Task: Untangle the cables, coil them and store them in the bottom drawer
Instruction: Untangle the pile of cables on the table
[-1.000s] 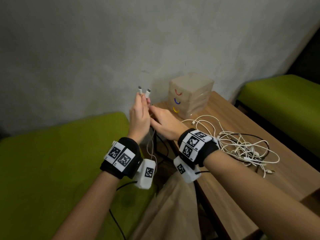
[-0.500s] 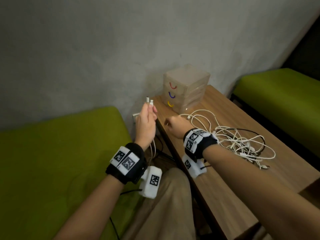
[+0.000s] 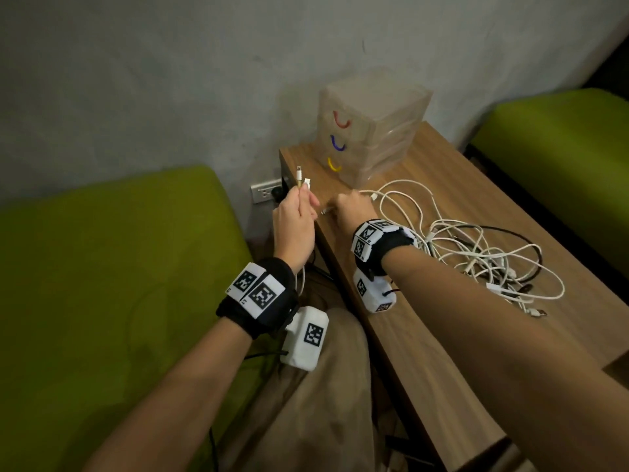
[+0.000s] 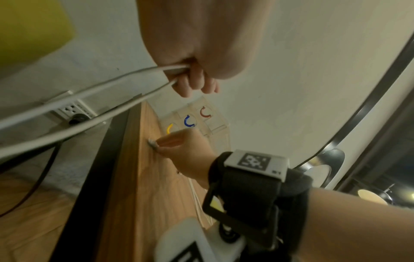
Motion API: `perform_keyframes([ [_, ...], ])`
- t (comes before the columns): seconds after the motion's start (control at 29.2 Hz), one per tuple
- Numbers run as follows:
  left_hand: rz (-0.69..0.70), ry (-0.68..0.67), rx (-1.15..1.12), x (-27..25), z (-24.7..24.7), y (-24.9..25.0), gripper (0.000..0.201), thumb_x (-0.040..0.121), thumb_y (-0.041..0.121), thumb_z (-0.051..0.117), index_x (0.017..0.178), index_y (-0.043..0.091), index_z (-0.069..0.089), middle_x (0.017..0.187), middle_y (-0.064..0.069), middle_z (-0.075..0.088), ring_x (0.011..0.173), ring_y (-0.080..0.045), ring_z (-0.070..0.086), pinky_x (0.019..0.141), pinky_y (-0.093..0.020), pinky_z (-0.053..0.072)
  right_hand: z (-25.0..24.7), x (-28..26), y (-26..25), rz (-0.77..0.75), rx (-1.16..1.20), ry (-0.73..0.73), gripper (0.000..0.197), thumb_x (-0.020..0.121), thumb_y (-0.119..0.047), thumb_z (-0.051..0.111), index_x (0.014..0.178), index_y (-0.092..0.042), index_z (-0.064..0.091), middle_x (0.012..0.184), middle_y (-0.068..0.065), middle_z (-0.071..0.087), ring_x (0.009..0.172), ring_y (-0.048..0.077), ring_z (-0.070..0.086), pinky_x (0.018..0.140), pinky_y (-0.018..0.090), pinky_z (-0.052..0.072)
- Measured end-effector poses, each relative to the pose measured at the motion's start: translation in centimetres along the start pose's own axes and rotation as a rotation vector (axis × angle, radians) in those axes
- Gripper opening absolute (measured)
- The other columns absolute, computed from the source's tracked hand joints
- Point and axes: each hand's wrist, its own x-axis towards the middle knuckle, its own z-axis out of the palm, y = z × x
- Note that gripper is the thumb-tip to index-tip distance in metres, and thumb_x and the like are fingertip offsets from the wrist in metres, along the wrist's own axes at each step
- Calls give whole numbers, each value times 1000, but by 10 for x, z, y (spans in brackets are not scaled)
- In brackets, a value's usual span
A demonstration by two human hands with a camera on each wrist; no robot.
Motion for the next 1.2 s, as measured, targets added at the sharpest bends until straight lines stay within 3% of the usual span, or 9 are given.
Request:
perform_keyframes([
  [0.1,-82,-64,-39,-1,0,-6,37,101,27,26,83,16,56,61,7,43,59,-13,45,65,-30,37,-5,-3,1,-9,-28,103,22,92,-14,46,108,-10,60,111,13,62,114,32,46,92,43,35],
  [0.21,-135,-116,-145,-1,2,-12,32,100,24,26,91,20,56,69,-6,47,64,-24,46,69,-40,40,-24,-14,-2,-44,264,320,20,91,-18,50,103,-4,57,105,16,60,98,35,56,82,44,45],
  [0.34,-89,2,-260,-4,2,4,33,100,22,30,73,25,49,57,7,40,49,-7,38,53,-27,34,-61,-37,-20,-113,631,671,13,90,-17,57,89,-3,58,86,10,63,72,22,59,67,35,50],
  [0.48,-81,60,-350,-1,6,28,34,99,24,33,69,27,50,57,5,46,50,-12,43,50,-27,35,-76,-59,-42,-105,885,697,12,90,-17,57,89,-5,62,78,0,62,65,4,54,64,17,45],
  [0.65,-74,-10,-351,-4,3,43,29,100,21,31,90,18,58,74,-2,60,67,-15,56,58,-29,46,-74,-73,-43,-96,934,709,14,85,-18,64,91,-8,73,80,1,58,69,-3,50,68,9,40],
  [0.75,-37,-100,-280,-8,0,40,32,100,24,31,81,19,56,59,2,50,51,-11,47,48,-26,37,-82,-75,-38,-106,875,761,13,83,-18,67,86,-7,74,76,-1,56,64,-5,47,65,6,38],
  [0.89,20,-224,-244,-12,-4,44,31,100,22,32,76,19,52,55,4,47,43,-3,42,44,-21,34,-92,-76,-34,-109,863,788,14,84,-20,66,87,-8,73,76,-1,55,63,-4,45,64,8,36],
  [1.03,-39,-170,-365,-9,-3,47,28,100,24,31,87,27,56,55,7,49,45,-8,43,43,-24,33,-92,-82,-37,-227,809,694,18,88,-15,60,100,-7,71,83,5,58,70,-6,46,69,4,37],
  [1.2,-24,-112,-418,-7,-6,52,30,100,24,33,77,21,52,48,8,37,39,-4,33,39,-20,28,-83,-85,-36,-163,797,770,27,88,-9,59,113,-5,65,81,3,49,67,-7,42,70,0,34],
])
